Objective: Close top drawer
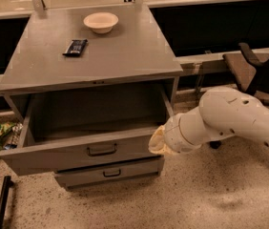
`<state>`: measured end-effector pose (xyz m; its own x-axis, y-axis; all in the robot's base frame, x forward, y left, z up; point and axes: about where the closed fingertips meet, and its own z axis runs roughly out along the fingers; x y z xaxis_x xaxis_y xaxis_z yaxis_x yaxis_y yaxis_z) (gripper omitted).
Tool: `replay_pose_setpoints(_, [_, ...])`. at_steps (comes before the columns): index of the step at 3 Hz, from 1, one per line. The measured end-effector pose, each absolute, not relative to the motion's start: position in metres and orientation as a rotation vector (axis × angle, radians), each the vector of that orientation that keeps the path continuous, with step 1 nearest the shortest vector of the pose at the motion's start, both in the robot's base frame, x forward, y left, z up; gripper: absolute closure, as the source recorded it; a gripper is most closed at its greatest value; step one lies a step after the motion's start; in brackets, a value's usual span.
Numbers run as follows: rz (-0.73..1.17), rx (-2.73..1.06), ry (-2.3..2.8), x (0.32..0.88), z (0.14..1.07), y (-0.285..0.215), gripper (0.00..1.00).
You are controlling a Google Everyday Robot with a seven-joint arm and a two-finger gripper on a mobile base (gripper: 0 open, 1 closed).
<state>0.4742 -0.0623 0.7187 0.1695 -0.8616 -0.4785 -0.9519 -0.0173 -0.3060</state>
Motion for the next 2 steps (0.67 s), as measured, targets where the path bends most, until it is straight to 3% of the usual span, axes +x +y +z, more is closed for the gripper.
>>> replay_pose_setpoints(2, [0.178, -1.884, 1.696, 0.478, 0.668, -0.067, 1.00])
